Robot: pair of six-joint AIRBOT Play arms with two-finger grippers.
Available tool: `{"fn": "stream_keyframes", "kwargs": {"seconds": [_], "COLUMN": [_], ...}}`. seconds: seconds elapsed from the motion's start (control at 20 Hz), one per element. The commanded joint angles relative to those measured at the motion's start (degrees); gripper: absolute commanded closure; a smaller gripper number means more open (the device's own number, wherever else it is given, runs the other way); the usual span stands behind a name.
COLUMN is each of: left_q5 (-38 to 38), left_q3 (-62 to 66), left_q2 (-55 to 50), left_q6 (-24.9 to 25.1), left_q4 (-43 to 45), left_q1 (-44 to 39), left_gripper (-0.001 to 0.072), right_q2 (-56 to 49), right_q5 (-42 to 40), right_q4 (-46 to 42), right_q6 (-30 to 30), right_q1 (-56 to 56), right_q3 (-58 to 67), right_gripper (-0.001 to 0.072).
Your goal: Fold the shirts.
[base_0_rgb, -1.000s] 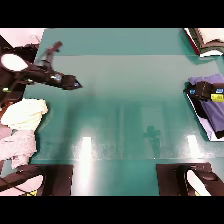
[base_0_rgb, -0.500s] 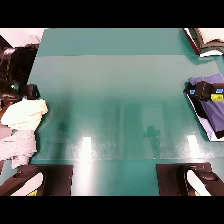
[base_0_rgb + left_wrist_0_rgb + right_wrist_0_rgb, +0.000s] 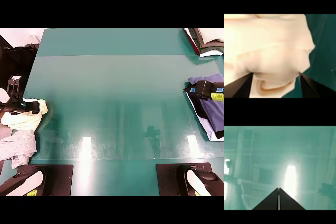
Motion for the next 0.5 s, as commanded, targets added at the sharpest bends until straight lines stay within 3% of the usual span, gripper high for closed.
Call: {"fn": "stream_keyframes", "kwargs": {"seconds": [0.0,0.05,0.1,0.15,0.45], "left_q5": [3.72,4.22,4.37,3.96,-5.11], "left_q3": [-1.05,-0.94,-0.66,0.07,11.82], "left_q2": [-1.29,-1.29,-1.29,-1.25,5.40], "left_q6": [-4.13,-4.11,-4.11,-4.09,1.27], "left_q4": [0.57,0.22,-0.15,-0.96,-11.61], "left_q1": [0.35,0.35,0.35,0.35,-4.24], "left_gripper": [0.0272,0.0484,0.0648,0.0681,0.0683], "right_q2": [0.04,0.04,0.04,0.04,0.07], "right_q5": [-1.16,-1.20,-1.36,-1.46,-4.07], "right_q4": [0.00,0.02,0.02,0.02,0.09], "right_q6": [0.00,0.00,0.00,0.00,0.00], "right_q1": [0.00,0.00,0.00,0.00,0.00], "right_q3": [0.04,0.04,0.07,0.07,0.33], "right_gripper": [0.0690,0.0689,0.0689,0.0689,0.0689]}}
